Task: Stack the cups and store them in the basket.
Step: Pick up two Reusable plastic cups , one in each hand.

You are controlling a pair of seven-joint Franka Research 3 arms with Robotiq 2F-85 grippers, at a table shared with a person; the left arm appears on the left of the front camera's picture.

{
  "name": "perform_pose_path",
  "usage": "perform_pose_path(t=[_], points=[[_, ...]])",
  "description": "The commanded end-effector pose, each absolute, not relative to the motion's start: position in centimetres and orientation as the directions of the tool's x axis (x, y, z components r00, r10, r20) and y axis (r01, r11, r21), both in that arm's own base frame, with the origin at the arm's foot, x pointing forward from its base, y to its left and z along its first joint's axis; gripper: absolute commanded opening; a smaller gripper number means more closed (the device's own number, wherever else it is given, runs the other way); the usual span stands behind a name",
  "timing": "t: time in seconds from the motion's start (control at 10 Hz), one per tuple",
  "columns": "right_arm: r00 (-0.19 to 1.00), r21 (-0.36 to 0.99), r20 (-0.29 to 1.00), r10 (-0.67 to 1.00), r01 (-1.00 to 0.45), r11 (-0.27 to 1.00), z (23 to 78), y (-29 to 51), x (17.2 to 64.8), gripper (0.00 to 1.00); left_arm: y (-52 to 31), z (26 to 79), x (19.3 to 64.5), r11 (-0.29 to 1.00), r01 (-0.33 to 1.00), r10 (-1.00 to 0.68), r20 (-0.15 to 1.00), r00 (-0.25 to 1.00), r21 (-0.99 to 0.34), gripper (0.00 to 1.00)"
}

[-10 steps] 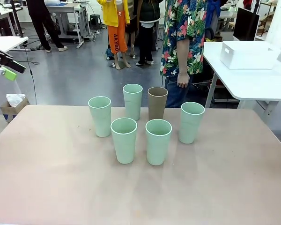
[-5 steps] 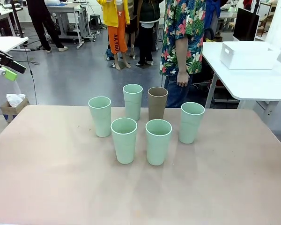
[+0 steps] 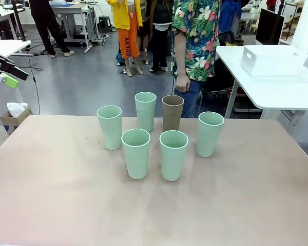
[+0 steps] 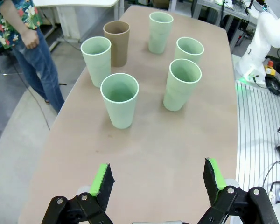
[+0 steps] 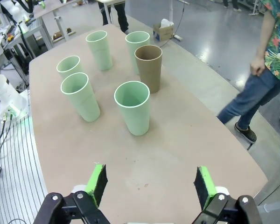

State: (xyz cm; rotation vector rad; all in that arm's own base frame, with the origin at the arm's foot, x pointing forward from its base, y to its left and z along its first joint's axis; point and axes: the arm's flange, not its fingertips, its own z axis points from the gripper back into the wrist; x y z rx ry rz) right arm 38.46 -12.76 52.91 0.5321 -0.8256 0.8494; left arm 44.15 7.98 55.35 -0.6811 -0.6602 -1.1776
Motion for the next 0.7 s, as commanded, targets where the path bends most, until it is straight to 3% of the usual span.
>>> perform_pose_path(t=[0.0, 0.6], points=[[0.36, 0.075, 0.828, 0.429, -0.83, 0.552, 52.97, -12.76, 38.8, 1.0, 7.92, 55.5, 44.13, 0.228, 0.966, -0.589, 0.772, 0.239, -0.125, 1.0], [0.36, 0.075, 0.828, 0.429, -0.83, 0.552, 52.97, -12.76, 38.8, 1.0, 7.92, 55.5, 44.13, 0.228, 0.966, -0.589, 0.772, 0.239, -0.125, 1.0]])
